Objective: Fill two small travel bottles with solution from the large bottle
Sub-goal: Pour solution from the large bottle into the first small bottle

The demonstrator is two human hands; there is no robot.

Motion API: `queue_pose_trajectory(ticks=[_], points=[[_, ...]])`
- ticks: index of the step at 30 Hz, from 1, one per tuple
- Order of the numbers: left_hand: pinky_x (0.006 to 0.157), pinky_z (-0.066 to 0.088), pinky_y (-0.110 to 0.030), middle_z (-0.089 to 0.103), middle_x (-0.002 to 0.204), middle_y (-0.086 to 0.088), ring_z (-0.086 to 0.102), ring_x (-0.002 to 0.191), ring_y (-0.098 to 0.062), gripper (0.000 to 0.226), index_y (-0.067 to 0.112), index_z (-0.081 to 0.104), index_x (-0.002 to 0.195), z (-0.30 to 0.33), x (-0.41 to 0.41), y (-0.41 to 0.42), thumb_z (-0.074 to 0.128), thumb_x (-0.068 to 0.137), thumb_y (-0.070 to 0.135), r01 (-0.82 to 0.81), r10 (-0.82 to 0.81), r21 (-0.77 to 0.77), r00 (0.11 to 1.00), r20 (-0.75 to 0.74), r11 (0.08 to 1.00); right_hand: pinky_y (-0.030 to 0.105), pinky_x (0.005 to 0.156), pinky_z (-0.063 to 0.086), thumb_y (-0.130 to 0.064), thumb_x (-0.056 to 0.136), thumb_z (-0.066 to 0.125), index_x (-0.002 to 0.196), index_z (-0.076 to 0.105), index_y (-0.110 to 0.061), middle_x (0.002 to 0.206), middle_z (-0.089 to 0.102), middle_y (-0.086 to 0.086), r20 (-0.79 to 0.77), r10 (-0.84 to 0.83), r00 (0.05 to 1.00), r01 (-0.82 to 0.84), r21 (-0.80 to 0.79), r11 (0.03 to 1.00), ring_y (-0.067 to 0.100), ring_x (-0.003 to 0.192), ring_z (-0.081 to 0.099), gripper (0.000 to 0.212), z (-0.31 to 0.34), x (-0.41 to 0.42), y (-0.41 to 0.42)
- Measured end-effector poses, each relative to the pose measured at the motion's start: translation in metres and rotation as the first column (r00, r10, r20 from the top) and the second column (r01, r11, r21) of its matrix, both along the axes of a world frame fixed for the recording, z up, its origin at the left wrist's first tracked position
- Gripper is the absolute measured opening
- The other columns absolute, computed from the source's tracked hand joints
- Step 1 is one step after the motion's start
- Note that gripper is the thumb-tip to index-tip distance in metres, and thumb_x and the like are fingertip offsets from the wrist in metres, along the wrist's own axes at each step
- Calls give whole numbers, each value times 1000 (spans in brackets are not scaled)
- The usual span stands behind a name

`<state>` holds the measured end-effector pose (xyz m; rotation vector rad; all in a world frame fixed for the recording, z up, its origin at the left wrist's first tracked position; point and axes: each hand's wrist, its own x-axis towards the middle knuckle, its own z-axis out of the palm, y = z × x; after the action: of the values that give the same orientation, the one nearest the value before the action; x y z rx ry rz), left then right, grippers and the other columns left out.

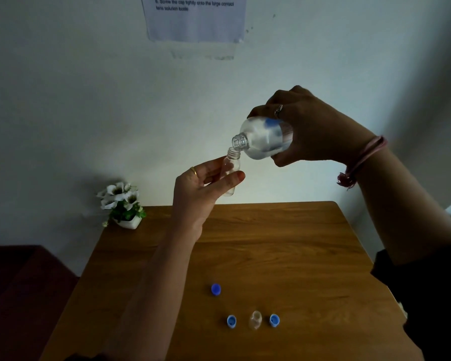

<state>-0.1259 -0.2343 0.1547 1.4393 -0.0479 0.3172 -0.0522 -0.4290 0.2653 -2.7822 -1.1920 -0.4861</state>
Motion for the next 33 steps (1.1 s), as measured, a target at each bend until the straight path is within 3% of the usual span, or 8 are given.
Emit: queue_pose_trajectory(ticks=[4, 8, 24, 33], points=[[87, 55, -38, 77, 98, 3, 71, 97, -19, 37, 28, 76, 96, 0, 0, 0, 86, 61, 35, -6, 6, 6, 1000, -10, 1000, 45, 90, 44, -33, 60, 77, 131, 50, -25, 116, 56, 2, 4, 1, 1000, -1, -5, 1000, 27, 103, 50, 77, 0, 1, 1], [85, 55, -34, 77, 98, 5, 71, 97, -17, 33, 27, 75, 98, 0, 0, 0, 85, 67, 27, -15, 15, 22, 1000, -15, 1000, 45, 90, 45, -32, 60, 77, 132, 50, -25, 116, 56, 3, 8, 0, 1000, 0, -9, 1000, 27, 103, 50, 77, 1, 0, 1], [83, 54, -30, 76, 98, 6, 71, 97, -15, 33, 27, 74, 98, 1, -2, -1, 84, 67, 28, -16, 17, 28, 1000, -22, 999, 49, 87, 45, -29, 59, 78, 131, 50, -26, 115, 56, 5, 24, -6, 1000, 6, -14, 1000, 29, 102, 49, 77, 4, -3, 1], [88, 56, -39, 76, 99, 4, 71, 97, -17, 31, 27, 75, 97, 1, -4, -1, 84, 68, 24, -14, 14, 19, 1000, -12, 1000, 49, 86, 46, -28, 60, 78, 131, 51, -25, 116, 56, 5, 17, -8, 1000, 9, -17, 1000, 29, 102, 48, 77, 5, -6, 2]])
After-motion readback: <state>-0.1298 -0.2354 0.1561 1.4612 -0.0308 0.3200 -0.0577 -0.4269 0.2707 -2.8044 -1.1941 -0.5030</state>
